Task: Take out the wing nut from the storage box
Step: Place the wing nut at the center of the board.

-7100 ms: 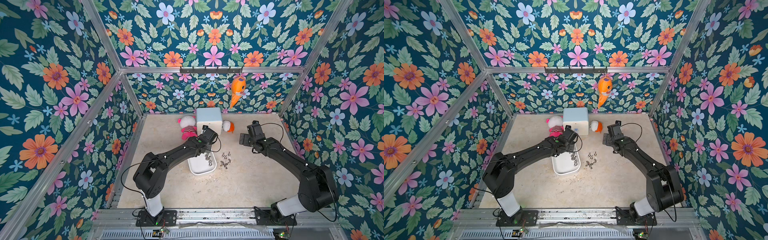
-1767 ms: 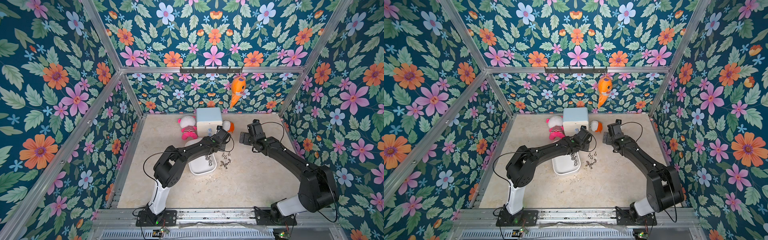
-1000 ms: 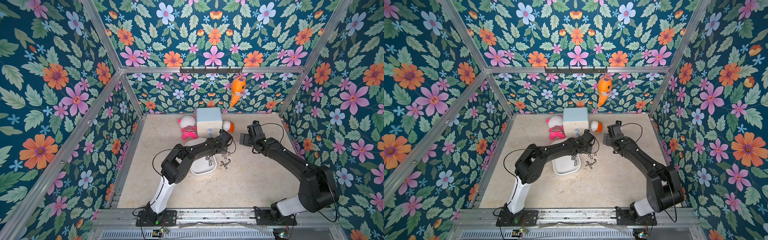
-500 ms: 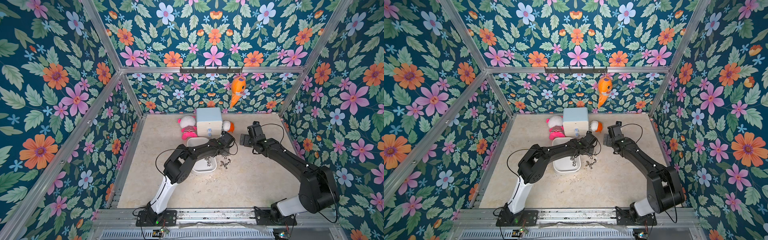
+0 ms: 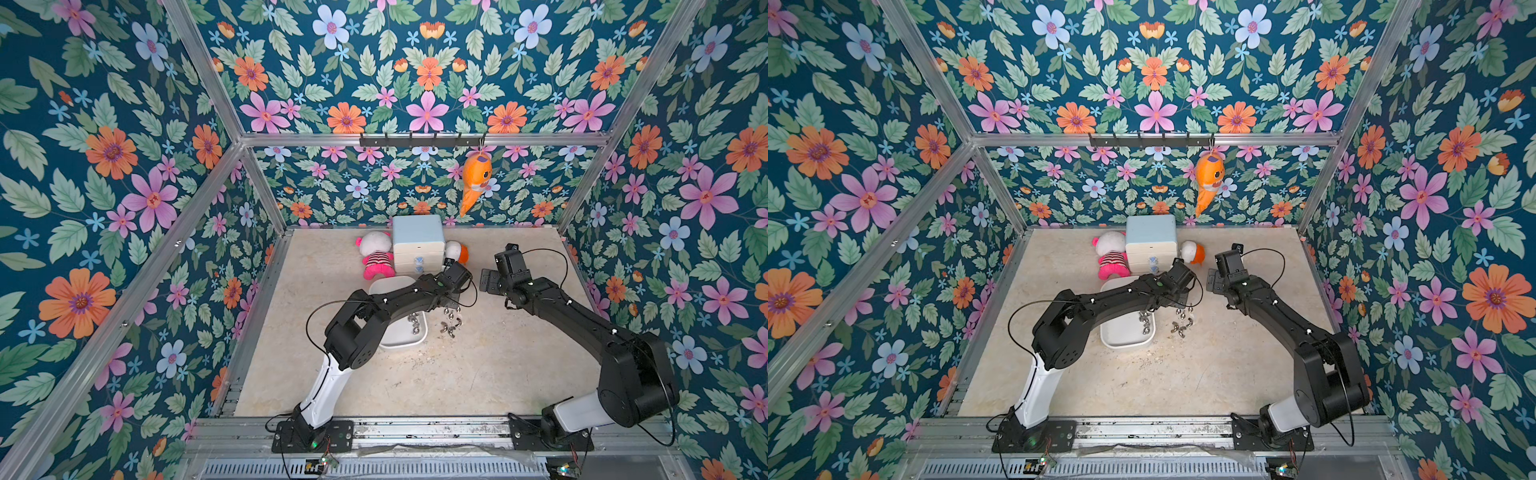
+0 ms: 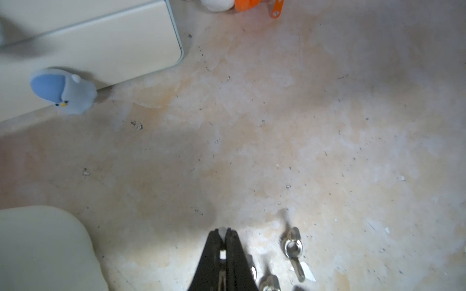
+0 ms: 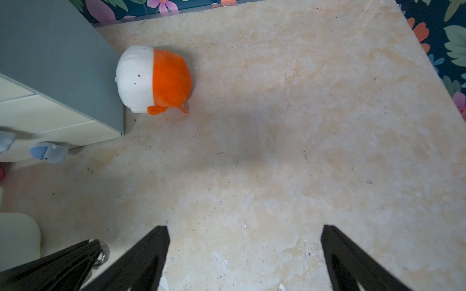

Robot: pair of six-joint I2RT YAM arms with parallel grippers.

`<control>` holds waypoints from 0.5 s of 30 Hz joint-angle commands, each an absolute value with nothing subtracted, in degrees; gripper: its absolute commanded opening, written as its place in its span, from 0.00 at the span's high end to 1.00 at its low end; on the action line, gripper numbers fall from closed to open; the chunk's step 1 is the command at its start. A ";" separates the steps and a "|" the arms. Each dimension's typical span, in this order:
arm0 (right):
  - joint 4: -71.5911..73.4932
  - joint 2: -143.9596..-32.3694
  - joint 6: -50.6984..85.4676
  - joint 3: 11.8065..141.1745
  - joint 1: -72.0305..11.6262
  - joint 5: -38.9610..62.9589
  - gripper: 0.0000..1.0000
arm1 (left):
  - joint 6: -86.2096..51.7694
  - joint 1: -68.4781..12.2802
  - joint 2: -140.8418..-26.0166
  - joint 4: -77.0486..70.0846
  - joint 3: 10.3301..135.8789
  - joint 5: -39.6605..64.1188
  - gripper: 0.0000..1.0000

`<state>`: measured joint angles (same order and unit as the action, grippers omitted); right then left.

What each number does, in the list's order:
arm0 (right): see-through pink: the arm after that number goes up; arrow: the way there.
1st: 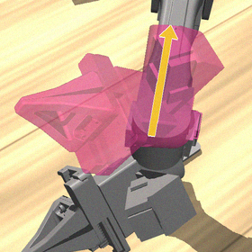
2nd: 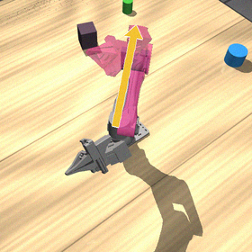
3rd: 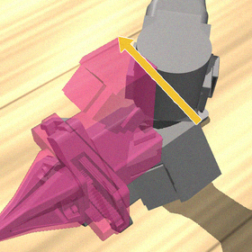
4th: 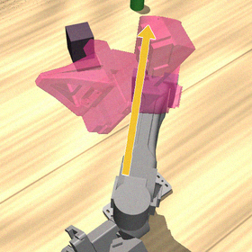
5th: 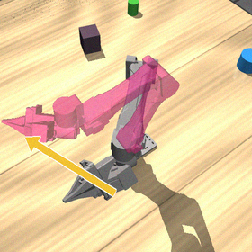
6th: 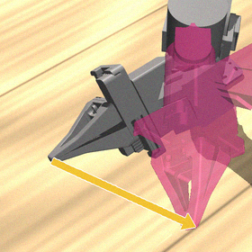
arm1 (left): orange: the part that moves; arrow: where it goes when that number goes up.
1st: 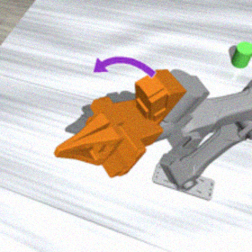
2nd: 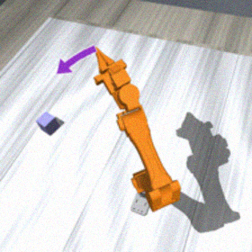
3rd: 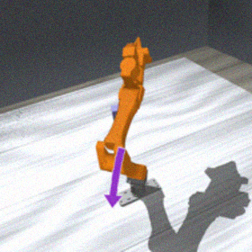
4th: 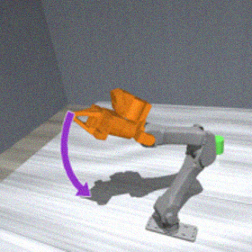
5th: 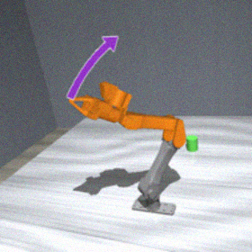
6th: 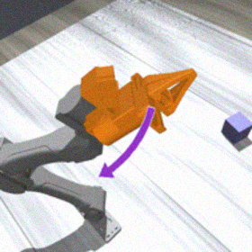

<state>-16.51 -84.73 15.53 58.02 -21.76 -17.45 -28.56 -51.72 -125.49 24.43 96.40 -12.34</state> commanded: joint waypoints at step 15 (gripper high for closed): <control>-15.92 -84.27 16.00 58.08 -21.81 -17.50 0.01 | -28.99 -51.68 -130.44 27.88 100.13 -14.47 0.89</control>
